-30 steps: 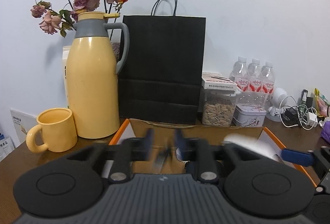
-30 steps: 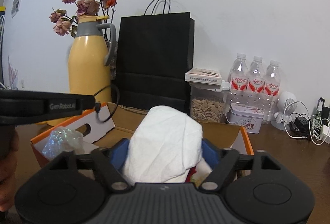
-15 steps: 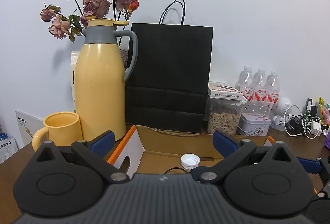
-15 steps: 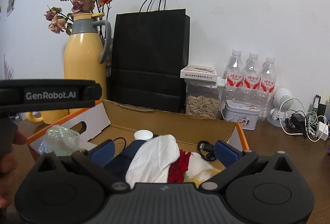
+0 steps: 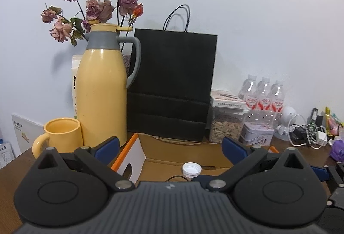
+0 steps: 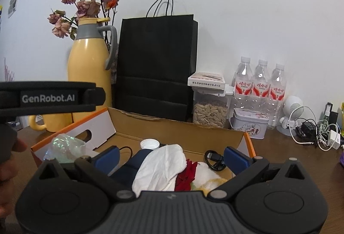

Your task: Organize objects

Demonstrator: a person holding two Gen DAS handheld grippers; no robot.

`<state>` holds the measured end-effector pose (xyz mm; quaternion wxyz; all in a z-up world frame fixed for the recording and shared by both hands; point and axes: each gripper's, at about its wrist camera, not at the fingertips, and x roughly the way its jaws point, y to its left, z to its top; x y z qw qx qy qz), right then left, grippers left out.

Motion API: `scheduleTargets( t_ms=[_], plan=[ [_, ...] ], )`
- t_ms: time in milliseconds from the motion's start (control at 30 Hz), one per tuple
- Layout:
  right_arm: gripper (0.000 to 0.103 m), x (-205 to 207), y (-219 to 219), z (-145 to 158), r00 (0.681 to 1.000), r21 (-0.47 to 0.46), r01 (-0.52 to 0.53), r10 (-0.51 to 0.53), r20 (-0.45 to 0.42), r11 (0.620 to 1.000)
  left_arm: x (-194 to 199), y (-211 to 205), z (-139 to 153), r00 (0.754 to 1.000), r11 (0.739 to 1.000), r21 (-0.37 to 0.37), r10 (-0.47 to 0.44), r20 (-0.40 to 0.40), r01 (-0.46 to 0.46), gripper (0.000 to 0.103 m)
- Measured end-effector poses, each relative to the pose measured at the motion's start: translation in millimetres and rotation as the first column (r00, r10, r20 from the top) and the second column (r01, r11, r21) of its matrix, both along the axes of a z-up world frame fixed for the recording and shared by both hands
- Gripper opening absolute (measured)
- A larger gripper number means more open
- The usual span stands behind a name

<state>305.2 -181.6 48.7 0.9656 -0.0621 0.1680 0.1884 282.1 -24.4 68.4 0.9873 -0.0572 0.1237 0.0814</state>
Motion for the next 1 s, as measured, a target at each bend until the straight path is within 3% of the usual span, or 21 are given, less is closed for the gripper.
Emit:
scheduleTargets(
  t_ms=[200, 433, 1000],
  plan=[
    [0.103, -23.1, -10.9, -0.7, 1.000, 0.000, 0.007, -0.007, 0.019, 1.000, -30.8, -1.0, 0.5, 0.997, 0.999, -0.034, -0.002, 0.080, 0.005, 0.103],
    [0.103, -53.4, -19.5, -1.7, 0.999, -0.008, -0.017, 0.018, 0.045, 1.000, -62.6, -1.6, -5.3, 0.993, 1.000, 0.003, -0.026, 0.112, 0.026, 0.103],
    [0.103, -93.8, -31.6, -33.3, 0.998, -0.055, -0.053, 0.050, -0.049, 0.997, -89.1, 10.6, -45.1, 0.997, 0.998, 0.037, -0.046, -0.068, 0.048, 0.103]
  ],
)
